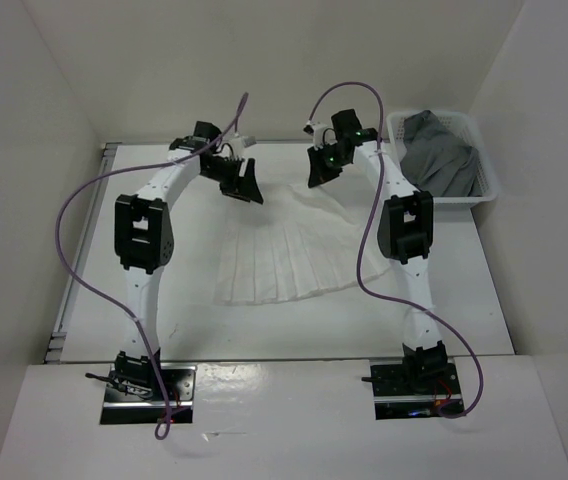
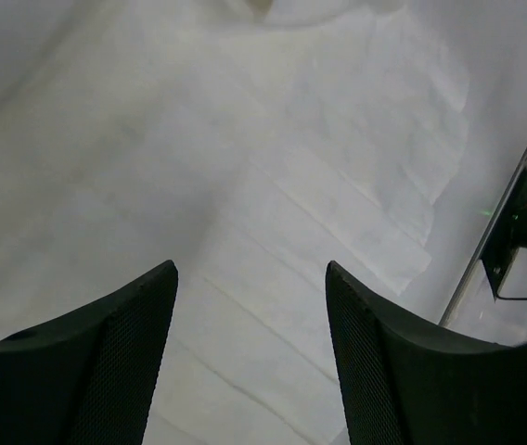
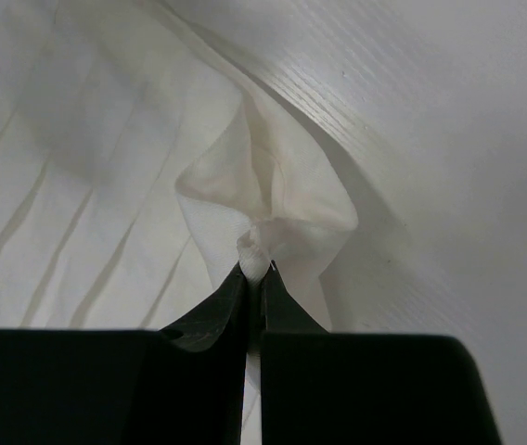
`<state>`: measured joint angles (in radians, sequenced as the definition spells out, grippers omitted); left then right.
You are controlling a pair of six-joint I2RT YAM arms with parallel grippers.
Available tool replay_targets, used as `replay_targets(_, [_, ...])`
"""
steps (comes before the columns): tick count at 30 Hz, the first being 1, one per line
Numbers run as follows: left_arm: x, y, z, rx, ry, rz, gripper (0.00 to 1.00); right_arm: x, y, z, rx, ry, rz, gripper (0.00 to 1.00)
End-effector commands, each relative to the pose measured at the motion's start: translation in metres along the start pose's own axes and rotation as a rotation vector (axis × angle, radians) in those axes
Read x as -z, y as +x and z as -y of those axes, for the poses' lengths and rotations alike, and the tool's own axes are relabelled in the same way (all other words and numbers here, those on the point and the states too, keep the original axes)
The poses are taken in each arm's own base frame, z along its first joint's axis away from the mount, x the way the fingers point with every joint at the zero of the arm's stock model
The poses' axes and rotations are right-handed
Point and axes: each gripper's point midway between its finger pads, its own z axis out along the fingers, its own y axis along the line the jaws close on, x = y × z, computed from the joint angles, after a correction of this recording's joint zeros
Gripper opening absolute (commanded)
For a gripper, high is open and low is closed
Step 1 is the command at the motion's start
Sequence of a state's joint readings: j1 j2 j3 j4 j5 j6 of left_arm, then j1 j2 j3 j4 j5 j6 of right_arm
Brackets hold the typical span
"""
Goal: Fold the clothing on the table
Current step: Fold the skirt
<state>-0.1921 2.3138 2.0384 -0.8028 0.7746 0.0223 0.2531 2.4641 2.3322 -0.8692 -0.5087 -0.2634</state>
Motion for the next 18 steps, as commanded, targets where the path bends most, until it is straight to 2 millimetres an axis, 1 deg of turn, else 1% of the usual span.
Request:
replay_targets(1, [0.049, -0.033, -0.011, -0.026, 0.070, 0.124, 0.72, 0.033, -0.039, -0.030, 0.085, -0.009, 0.089, 0.00])
replay_targets(2, [0.049, -0.032, -0.024, 0.011, 0.078, 0.129, 0.70, 0.033, -0.038, -0.030, 0.085, -0.009, 0.088, 0.00])
replay_targets(3, [0.060, -0.037, -0.038, 0.020, 0.060, 0.157, 0.69, 0.036, -0.041, -0.031, 0.090, -0.007, 0.097, 0.00])
replay_targets(4, [0.057, -0.034, -0.051, 0.041, 0.056, 0.154, 0.66, 0.034, -0.036, -0.029, 0.084, -0.001, 0.085, 0.00])
replay_targets(5, [0.057, -0.034, -0.058, 0.052, 0.061, 0.158, 0.66, 0.038, -0.040, -0.031, 0.089, 0.001, 0.094, 0.00])
replay_targets(6, [0.058, -0.033, -0.067, 0.061, 0.056, 0.163, 0.64, 0.036, -0.038, -0.030, 0.087, 0.001, 0.092, 0.00])
replay_targets(7, [0.057, -0.035, -0.080, 0.071, 0.049, 0.171, 0.64, 0.034, -0.035, -0.029, 0.083, -0.001, 0.084, 0.00])
replay_targets(8, [0.054, -0.034, -0.084, 0.078, 0.051, 0.165, 0.63, 0.034, -0.034, -0.028, 0.082, 0.008, 0.082, 0.00])
replay_targets(9, [0.051, -0.032, -0.087, 0.091, 0.053, 0.156, 0.63, 0.039, -0.038, -0.029, 0.087, 0.010, 0.091, 0.00])
replay_targets(10, [0.044, -0.028, -0.094, 0.107, 0.057, 0.144, 0.62, 0.035, -0.034, -0.033, 0.098, 0.002, 0.080, 0.00])
replay_targets(11, [0.045, -0.032, -0.095, 0.096, 0.054, 0.152, 0.62, 0.035, -0.034, -0.032, 0.098, 0.011, 0.078, 0.00])
replay_targets(12, [0.040, -0.030, -0.100, 0.105, 0.056, 0.146, 0.62, 0.037, -0.034, -0.033, 0.098, 0.011, 0.078, 0.00])
replay_targets(14, [0.036, -0.029, -0.106, 0.107, 0.047, 0.143, 0.62, 0.037, -0.033, -0.032, 0.097, 0.020, 0.076, 0.00])
replay_targets(15, [0.037, -0.033, -0.106, 0.108, 0.046, 0.151, 0.62, 0.040, -0.033, -0.033, 0.097, 0.020, 0.076, 0.00])
replay_targets(16, [0.032, -0.030, -0.111, 0.115, 0.048, 0.146, 0.62, 0.039, -0.035, -0.032, 0.112, 0.023, 0.084, 0.00])
replay_targets(17, [0.031, -0.029, -0.112, 0.123, 0.049, 0.140, 0.62, 0.037, -0.031, -0.030, 0.106, 0.031, 0.071, 0.00])
replay_targets(18, [0.032, -0.031, -0.112, 0.115, 0.048, 0.145, 0.62, 0.041, -0.034, -0.031, 0.110, 0.033, 0.079, 0.00])
